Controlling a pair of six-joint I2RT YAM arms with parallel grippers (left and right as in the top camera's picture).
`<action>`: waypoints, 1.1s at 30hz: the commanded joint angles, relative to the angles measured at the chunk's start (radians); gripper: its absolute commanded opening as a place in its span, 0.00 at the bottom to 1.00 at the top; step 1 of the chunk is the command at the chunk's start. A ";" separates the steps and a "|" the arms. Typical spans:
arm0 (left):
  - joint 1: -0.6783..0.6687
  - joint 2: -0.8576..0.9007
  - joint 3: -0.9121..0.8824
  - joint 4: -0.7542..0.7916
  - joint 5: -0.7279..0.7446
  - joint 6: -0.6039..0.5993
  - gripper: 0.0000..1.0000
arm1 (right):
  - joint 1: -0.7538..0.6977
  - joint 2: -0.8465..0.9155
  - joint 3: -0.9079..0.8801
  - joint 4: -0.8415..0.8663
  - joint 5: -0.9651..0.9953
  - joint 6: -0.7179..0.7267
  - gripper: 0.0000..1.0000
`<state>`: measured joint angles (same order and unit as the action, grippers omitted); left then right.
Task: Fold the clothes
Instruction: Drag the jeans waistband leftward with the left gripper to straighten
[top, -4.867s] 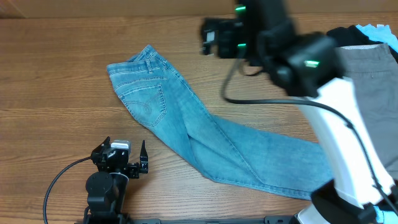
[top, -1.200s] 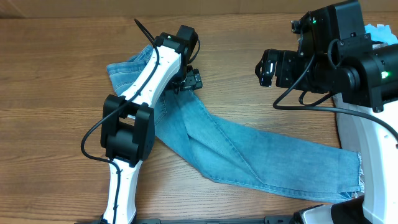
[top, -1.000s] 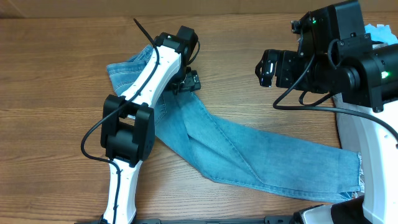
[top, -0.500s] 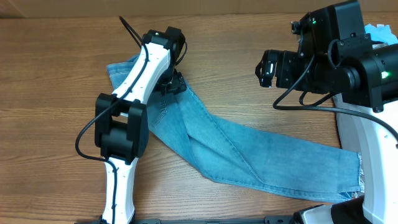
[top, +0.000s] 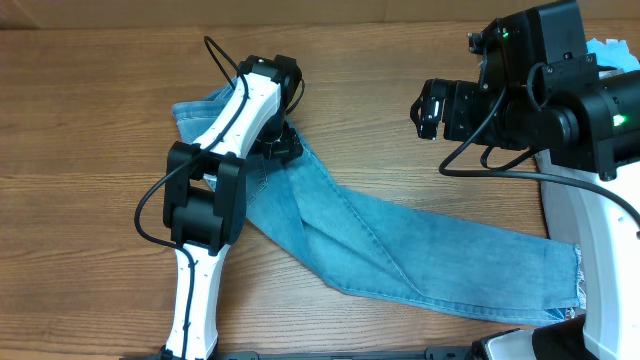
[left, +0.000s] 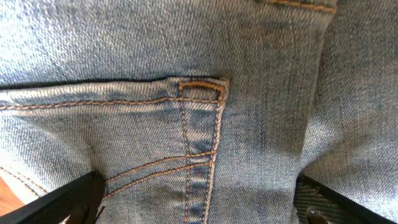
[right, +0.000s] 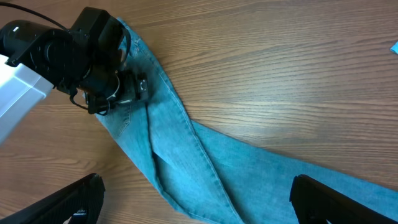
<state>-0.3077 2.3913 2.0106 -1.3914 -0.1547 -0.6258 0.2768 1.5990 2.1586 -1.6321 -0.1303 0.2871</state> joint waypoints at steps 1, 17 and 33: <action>-0.005 0.005 0.017 -0.038 -0.045 0.008 1.00 | 0.003 0.011 0.008 0.006 0.006 -0.002 1.00; 0.042 -0.005 0.023 -0.181 -0.145 -0.007 1.00 | 0.003 0.040 0.008 0.006 0.006 -0.002 1.00; 0.138 -0.195 0.023 -0.299 -0.188 -0.047 1.00 | 0.003 0.040 0.008 0.006 0.006 -0.002 1.00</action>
<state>-0.1959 2.2566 2.0171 -1.6848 -0.3119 -0.6567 0.2768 1.6432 2.1586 -1.6318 -0.1299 0.2871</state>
